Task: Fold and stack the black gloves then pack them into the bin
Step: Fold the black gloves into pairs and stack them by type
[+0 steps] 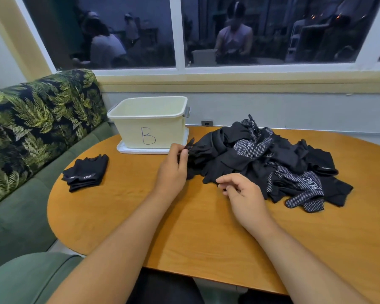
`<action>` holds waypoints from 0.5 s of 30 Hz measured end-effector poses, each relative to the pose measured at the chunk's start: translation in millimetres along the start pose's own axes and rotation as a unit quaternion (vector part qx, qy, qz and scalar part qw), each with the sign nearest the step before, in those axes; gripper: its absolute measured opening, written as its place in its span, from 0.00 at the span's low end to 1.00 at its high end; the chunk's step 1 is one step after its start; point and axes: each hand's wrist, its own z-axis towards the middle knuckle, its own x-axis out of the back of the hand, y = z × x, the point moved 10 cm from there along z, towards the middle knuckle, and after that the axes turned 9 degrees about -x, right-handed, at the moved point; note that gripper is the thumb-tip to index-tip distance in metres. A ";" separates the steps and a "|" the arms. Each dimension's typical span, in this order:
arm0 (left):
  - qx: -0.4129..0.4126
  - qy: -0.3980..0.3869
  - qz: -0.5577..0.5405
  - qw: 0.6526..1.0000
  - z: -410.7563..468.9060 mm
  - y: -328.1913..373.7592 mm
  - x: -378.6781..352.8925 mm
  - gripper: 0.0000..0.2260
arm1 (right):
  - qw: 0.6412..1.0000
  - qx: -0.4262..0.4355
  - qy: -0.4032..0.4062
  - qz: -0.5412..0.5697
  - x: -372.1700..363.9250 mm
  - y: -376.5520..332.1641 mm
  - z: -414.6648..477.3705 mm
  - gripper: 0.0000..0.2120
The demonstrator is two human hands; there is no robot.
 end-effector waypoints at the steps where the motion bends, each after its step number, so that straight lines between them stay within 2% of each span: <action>1: 0.016 0.013 -0.032 0.999 -1.7 4.1 4.7 0.08 | 1.000 -0.008 0.001 0.014 0.9 1.2 0.8 0.22; 6: 0.056 0.050 -0.181 0.981 -15.4 40.5 25.1 0.11 | 0.998 0.009 -0.010 0.053 0.2 -5.3 2.0 0.21; 10: 0.100 0.021 -0.260 0.960 -23.6 57.4 27.1 0.12 | 0.993 0.044 -0.065 0.088 -6.3 -19.9 -6.6 0.33; 13: 0.209 -0.034 -0.368 0.905 -35.9 50.3 7.2 0.13 | 0.986 0.060 -0.121 0.100 -17.5 -28.3 -17.1 0.35; 15: 0.274 -0.077 -0.413 0.865 -49.9 42.3 -5.9 0.13 | 0.982 0.039 -0.128 0.131 -21.1 -26.4 -17.5 0.29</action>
